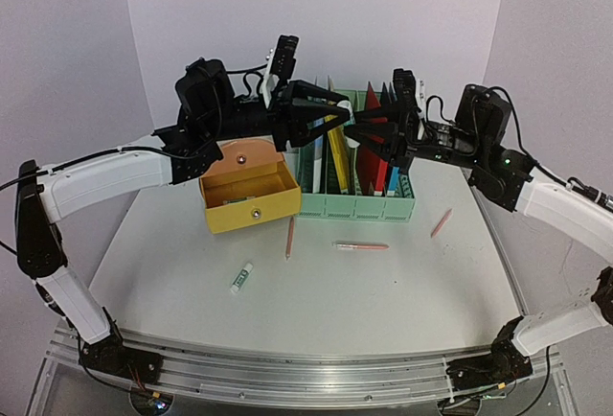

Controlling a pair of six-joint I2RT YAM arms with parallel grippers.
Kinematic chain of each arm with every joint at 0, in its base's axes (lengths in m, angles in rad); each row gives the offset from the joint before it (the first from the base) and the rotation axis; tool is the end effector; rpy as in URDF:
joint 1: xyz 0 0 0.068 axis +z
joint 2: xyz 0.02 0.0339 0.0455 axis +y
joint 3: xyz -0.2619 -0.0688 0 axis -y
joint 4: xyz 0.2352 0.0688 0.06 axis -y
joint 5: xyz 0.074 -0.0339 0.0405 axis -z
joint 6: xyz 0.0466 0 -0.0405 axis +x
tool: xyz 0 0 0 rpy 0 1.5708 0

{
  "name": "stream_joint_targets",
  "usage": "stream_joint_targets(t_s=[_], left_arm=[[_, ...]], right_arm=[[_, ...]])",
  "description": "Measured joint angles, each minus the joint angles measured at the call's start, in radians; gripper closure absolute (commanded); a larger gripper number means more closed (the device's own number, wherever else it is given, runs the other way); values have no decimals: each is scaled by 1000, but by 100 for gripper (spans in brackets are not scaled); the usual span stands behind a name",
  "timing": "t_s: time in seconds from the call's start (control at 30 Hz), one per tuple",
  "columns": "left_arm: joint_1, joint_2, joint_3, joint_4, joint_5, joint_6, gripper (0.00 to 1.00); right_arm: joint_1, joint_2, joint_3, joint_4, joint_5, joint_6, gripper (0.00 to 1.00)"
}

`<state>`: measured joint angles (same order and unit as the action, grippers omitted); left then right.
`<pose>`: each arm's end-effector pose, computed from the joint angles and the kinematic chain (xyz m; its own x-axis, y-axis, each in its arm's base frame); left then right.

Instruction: Organize the desk

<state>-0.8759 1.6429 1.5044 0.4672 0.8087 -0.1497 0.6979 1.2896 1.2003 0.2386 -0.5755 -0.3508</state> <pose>0.2178 -0.3139 0.4359 0.0599 -0.2327 -0.9707 0.9887 -0.1199 0.0898 0.2126 0.2114 0.4207 0.4340 -0.0123 -0.9008 -0.8544 0.3117 -0.4159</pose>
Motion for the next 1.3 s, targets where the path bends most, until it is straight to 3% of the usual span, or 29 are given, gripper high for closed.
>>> stream_joint_targets(t_s=[0.07, 0.23, 0.33, 0.37, 0.43, 0.5, 0.53, 0.57, 0.67, 0.97, 1.2, 1.27, 1.3], left_arm=[[-2, 2, 2, -18, 0, 5, 66], [-1, 12, 7, -31, -5, 41, 99], [2, 14, 7, -30, -9, 74, 100], [2, 14, 8, -30, -9, 77, 100], [2, 14, 8, -31, -12, 81, 100], [0, 13, 8, -52, -32, 82, 100], [-1, 12, 8, -73, -47, 95, 100], [-1, 10, 9, -106, -74, 121, 100], [-1, 0, 17, -261, -188, 245, 100], [93, -100, -7, -741, -709, 705, 100], [129, -116, -72, -897, -876, 815, 100], [132, -89, -72, -927, -897, 822, 97], [135, -75, -72, -939, -906, 825, 90]], right_arm=[[1, 0, 0, 0, 0, 0, 100], [4, 0, 0, -7, -3, 7, 100], [4, 0, 0, -12, 0, 27, 98], [4, 0, 0, -12, 0, 30, 86], [4, 0, 0, -13, 4, 35, 46], [6, 0, 0, -14, 25, 37, 19], [6, 0, 0, -14, 37, 39, 7], [8, 0, 0, -15, 57, 42, 4], [9, -5, -7, -15, 135, 46, 2], [9, -71, -75, -121, 389, 64, 2], [10, -76, -103, -159, 408, 87, 2], [10, -76, -103, -162, 408, 92, 2], [10, -77, -103, -162, 408, 93, 2]])
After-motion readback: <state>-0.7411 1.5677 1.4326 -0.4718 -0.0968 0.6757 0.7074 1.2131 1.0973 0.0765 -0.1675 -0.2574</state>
